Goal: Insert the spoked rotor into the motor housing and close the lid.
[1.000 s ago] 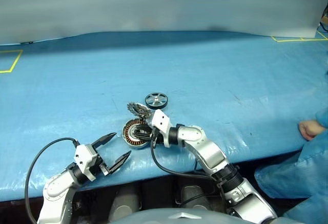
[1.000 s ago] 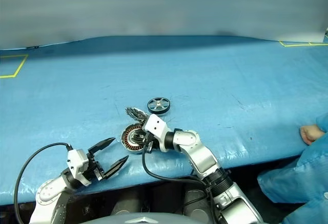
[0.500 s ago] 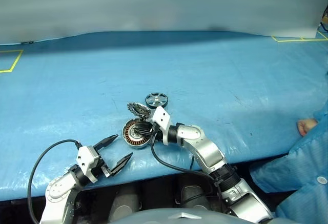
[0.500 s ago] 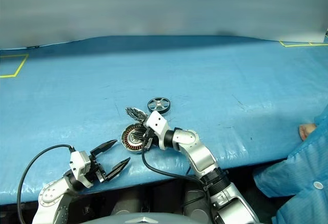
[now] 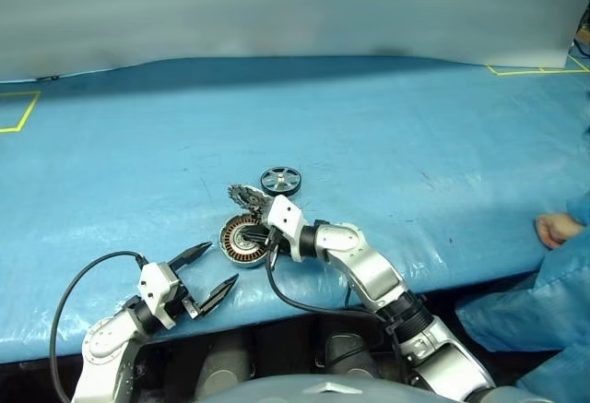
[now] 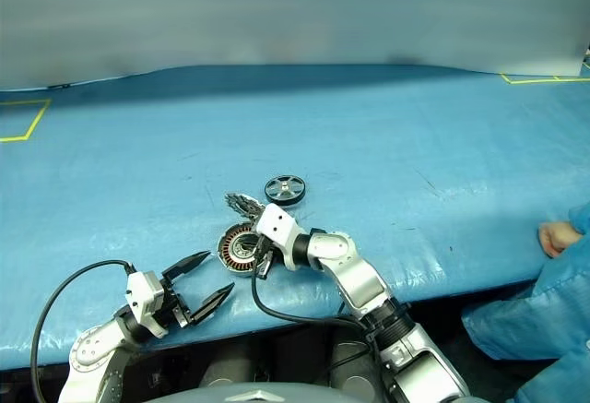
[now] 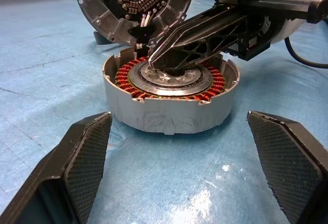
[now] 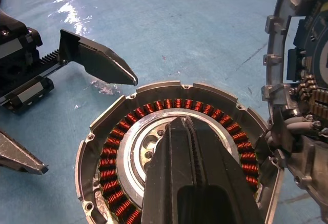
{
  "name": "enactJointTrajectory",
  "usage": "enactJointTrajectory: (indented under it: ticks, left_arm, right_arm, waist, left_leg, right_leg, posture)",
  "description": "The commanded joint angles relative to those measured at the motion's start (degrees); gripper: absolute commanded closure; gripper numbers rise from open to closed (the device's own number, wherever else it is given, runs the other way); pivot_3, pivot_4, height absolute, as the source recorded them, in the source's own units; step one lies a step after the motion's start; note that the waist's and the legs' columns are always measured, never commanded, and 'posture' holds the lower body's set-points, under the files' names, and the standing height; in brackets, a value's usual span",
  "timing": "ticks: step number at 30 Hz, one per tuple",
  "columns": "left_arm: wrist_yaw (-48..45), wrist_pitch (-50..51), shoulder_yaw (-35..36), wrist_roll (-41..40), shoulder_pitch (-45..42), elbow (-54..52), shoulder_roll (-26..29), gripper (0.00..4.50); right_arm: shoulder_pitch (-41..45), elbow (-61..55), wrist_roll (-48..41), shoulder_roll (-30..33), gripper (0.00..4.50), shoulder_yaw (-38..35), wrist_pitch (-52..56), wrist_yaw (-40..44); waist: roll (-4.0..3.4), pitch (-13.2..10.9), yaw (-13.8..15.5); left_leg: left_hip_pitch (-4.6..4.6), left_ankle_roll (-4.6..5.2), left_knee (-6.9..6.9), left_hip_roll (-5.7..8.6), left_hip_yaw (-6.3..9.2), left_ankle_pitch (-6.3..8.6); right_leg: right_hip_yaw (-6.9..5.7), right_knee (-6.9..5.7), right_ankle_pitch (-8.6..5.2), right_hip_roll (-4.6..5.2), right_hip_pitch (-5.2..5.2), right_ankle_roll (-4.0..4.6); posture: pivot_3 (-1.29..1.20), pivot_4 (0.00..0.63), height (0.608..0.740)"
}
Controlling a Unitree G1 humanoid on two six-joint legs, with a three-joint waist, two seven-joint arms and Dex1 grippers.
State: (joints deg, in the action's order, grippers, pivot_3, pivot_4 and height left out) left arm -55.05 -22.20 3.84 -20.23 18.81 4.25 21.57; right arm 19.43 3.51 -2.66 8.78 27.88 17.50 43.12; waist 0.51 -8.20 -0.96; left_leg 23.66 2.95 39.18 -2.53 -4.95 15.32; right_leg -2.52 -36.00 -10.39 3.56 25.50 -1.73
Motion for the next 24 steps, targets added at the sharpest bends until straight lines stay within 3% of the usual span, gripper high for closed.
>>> enactJointTrajectory:
  ticks: [1, 8, 17, 24]
  left_arm:
    - [0.1, -1.5, -0.4, 0.1, 0.3, -0.2, -0.2, 0.0]
    - [0.4, -1.2, -0.9, 0.1, 0.8, -0.6, -0.2, 0.0]
    - [1.9, 0.4, -2.0, 0.4, 0.9, -3.4, 0.1, 0.0]
    - [4.4, 2.9, -3.0, 0.4, 1.9, -8.4, 0.4, 0.0]
  right_arm:
    - [-0.3, 0.9, 2.5, 0.7, 4.48, 1.1, 1.4, -1.4]
    - [0.1, -0.1, 8.3, 3.8, 4.48, 4.4, 3.0, -3.2]
    - [-0.5, -3.0, 7.8, 5.0, 4.48, 4.9, 2.8, -2.7]
    - [-3.9, -10.2, -6.6, 1.9, 4.48, -2.7, 1.9, 3.1]
  waist:
    - [0.0, 0.0, 0.0]
    - [-0.08, 0.1, -0.1]
    - [-0.06, 0.2, 0.3]
    - [-0.07, 0.1, 0.3]
  left_leg:
    - [-0.01, 0.0, 0.0, 0.0, 0.0, 0.0]
    - [-0.07, -0.01, 0.0, -0.04, -0.06, 0.0]
    - [-0.05, -0.02, 0.01, -0.01, -0.05, 0.01]
    - [0.05, -0.02, -0.01, -0.02, -0.01, 0.04]
  right_leg:
    - [0.0, 0.0, 0.0, 0.0, -0.01, 0.0]
    - [-0.04, -0.02, -0.04, 0.05, -0.02, -0.07]
    - [-0.12, 0.0, -0.04, 0.14, -0.02, -0.07]
    - [-0.16, 0.04, -0.03, 0.13, 0.02, -0.05]
  posture:
    - [0.0, 0.15, 0.74]
    - [0.0, 0.15, 0.74]
    - [0.0, 0.15, 0.74]
    - [0.0, 0.15, 0.74]
